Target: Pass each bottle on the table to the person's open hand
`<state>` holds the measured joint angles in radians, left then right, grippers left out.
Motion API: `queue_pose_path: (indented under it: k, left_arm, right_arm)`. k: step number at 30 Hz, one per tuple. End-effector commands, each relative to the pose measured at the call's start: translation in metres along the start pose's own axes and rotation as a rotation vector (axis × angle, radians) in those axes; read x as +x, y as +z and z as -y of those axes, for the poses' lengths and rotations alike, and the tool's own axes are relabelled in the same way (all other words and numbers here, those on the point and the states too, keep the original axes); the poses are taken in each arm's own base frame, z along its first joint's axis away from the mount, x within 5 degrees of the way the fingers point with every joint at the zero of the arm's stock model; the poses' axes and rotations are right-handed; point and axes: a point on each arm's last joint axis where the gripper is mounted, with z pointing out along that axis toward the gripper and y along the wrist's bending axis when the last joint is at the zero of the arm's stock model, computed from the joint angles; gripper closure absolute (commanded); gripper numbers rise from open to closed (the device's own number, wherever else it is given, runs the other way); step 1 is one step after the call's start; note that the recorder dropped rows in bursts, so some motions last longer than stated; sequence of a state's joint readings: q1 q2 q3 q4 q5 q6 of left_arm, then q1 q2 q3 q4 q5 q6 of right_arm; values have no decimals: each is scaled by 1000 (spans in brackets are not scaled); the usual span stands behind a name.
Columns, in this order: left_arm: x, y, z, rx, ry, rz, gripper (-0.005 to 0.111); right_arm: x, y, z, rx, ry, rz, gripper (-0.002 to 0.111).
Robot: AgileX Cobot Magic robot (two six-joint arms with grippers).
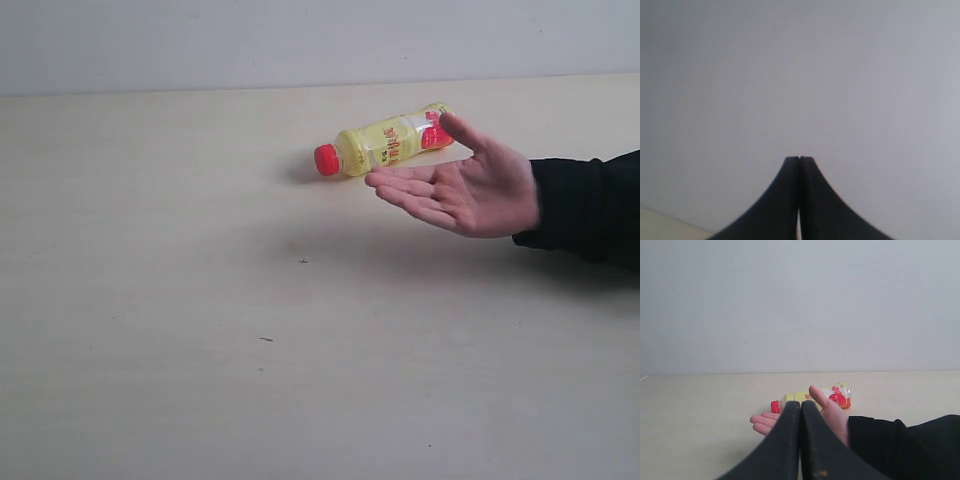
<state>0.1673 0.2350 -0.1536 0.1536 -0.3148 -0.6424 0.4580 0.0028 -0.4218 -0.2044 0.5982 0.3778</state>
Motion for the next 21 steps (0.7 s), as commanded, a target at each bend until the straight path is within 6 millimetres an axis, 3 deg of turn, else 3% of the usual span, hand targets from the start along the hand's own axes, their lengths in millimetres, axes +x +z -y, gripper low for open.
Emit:
queue_pose_path:
  k: [1, 7, 11, 16, 21]
  left_arm:
    - [-24, 39, 10, -54, 182, -95, 107]
    - [-55, 119, 17, -141, 550, -357, 107]
    - [-58, 170, 10, -189, 736, -636, 107]
    - [-53, 229, -3, -271, 755, -945, 107]
    - [-24, 280, -16, -277, 753, -1235, 107]
  right_arm:
    - [-2, -1, 0, 5, -3, 11, 108]
    - [-2, -1, 0, 5, -3, 11, 108]
    - [-2, -1, 0, 5, -3, 11, 108]
    - [-2, -1, 0, 5, -3, 11, 108]
    - [-2, -1, 0, 5, -3, 11, 108]
